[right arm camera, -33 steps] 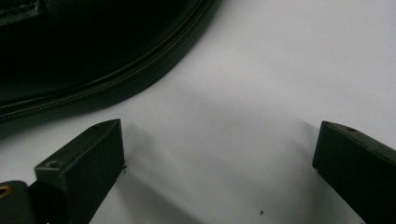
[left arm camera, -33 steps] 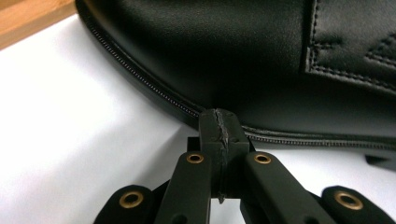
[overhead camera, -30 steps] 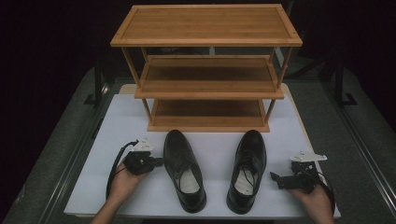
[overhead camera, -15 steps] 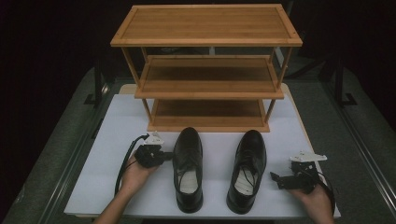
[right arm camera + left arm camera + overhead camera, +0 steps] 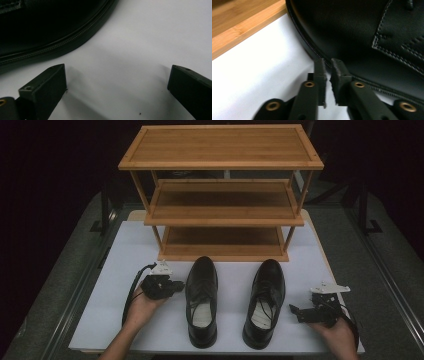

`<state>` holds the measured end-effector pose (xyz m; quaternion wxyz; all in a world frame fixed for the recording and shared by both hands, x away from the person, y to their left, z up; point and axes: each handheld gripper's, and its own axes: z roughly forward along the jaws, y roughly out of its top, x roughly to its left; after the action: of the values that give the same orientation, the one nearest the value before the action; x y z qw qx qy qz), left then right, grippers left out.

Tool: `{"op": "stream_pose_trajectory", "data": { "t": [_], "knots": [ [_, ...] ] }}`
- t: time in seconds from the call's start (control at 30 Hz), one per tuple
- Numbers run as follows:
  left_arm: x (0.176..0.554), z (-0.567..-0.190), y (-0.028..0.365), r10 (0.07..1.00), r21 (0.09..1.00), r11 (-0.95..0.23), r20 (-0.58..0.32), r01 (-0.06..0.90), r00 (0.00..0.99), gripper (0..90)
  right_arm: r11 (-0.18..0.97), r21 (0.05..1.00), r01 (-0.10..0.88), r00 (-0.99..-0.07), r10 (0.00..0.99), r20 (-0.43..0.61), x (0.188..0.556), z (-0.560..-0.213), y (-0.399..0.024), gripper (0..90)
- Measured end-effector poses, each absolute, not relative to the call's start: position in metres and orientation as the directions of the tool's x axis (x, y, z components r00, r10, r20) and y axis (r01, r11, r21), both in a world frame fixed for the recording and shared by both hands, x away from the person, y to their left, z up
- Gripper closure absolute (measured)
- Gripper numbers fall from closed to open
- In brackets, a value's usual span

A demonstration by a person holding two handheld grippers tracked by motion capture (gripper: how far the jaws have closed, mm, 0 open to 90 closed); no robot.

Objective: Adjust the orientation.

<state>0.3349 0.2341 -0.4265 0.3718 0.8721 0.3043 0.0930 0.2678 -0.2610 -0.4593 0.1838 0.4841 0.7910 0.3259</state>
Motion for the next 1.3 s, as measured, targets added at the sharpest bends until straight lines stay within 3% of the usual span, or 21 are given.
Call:
{"op": "stream_pose_trajectory", "data": {
  "t": [0.27, 0.43, 0.5, 0.53, 0.83, 1.3],
  "knots": [
    [0.326, -0.425, 0.249, 0.618, 0.695, -0.541, -0.054, 0.474, 0.784, 43.4, 0.323, 0.694, 0.644, -0.466, 0.884, 0.021, 0.268, -0.459, -0.261, 1.5],
    [0.318, -0.425, 0.259, 0.636, 0.692, -0.538, -0.041, 0.481, 0.771, 26.0, 0.320, 0.693, 0.646, -0.464, 0.885, 0.023, 0.268, -0.459, -0.261, 1.5],
    [0.315, -0.424, 0.264, 0.643, 0.691, -0.534, -0.043, 0.487, 0.765, 23.0, 0.321, 0.693, 0.645, -0.465, 0.885, 0.023, 0.268, -0.459, -0.261, 1.5],
    [0.311, -0.424, 0.268, 0.650, 0.696, -0.527, -0.039, 0.487, 0.759, 15.7, 0.320, 0.693, 0.645, -0.464, 0.885, 0.023, 0.268, -0.459, -0.261, 1.5],
    [0.293, -0.428, 0.285, 0.655, 0.695, -0.526, -0.038, 0.491, 0.755, 2.2, 0.320, 0.693, 0.646, -0.464, 0.885, 0.024, 0.268, -0.459, -0.261, 1.5],
    [0.273, -0.451, 0.301, 0.651, 0.689, -0.555, 0.010, 0.467, 0.759, 1.2, 0.321, 0.690, 0.649, -0.463, 0.886, 0.024, 0.268, -0.459, -0.261, 1.4]
  ]
}}
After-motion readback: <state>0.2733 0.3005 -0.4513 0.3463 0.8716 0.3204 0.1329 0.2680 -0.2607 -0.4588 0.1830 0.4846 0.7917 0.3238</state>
